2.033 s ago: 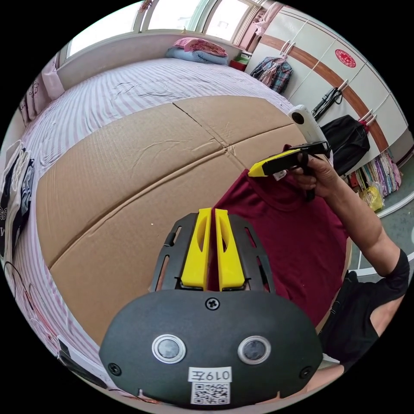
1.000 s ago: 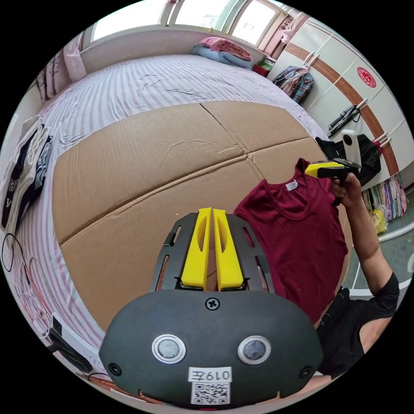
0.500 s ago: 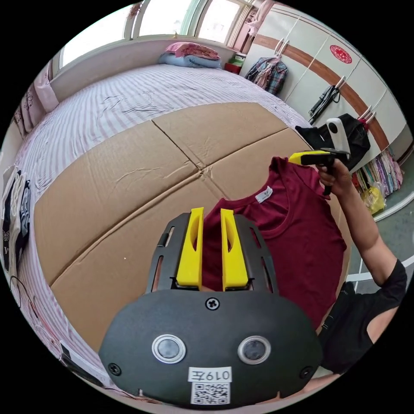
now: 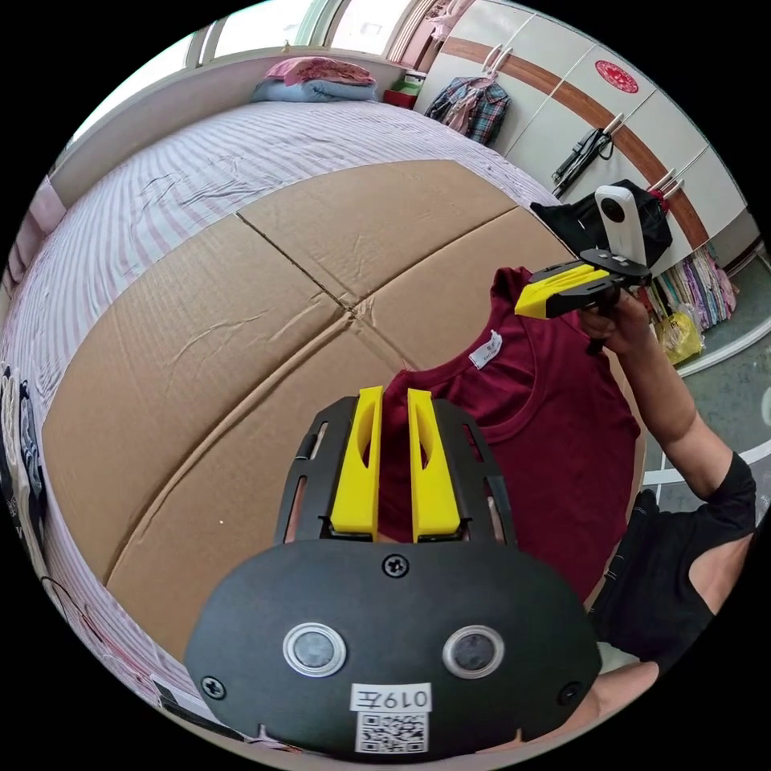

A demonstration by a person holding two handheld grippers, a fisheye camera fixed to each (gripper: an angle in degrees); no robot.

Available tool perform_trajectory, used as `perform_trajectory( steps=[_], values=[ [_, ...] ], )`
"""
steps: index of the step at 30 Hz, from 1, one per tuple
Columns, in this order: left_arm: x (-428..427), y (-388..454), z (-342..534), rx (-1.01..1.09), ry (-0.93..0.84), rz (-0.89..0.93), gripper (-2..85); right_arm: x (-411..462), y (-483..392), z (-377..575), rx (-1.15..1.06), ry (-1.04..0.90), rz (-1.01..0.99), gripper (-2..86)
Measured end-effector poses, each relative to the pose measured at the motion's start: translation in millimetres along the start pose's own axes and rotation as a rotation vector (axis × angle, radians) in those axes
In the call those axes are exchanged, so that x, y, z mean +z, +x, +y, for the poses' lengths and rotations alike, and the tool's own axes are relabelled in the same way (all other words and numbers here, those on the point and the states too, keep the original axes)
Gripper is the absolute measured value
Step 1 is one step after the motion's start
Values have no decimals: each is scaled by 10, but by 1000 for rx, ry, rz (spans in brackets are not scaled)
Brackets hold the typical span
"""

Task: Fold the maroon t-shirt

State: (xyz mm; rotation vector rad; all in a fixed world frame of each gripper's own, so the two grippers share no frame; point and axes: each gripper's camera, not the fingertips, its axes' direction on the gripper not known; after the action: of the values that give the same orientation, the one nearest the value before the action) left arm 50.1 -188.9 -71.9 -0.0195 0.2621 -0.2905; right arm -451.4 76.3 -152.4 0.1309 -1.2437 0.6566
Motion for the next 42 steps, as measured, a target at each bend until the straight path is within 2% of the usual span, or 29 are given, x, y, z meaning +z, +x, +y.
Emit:
perform_trajectory(
  steps=[9,14,22,25,28,34,39,42],
  values=[
    [-117,183,1,60,13,-63,10,-281,295,151,75,93,72,-6],
    [-255,-13,115,-18,64,-35,8,-337,483,224,124,100,152,-1],
    [-302,-77,195,-63,59,-55,7,-253,489,373,43,46,188,60],
    [-374,-118,252,-90,94,-41,7,-121,456,392,28,-11,240,53],
    [-351,-94,270,-106,82,-68,7,-57,388,434,31,10,279,25],
    [-391,-184,252,-179,62,-54,6,106,35,540,-69,84,163,-3],
    [-450,-160,292,-189,77,-41,6,652,-523,546,-266,-92,57,-5],
    [-563,-201,355,-206,112,-27,7,909,-761,543,-305,-159,211,-4]
  ],
)
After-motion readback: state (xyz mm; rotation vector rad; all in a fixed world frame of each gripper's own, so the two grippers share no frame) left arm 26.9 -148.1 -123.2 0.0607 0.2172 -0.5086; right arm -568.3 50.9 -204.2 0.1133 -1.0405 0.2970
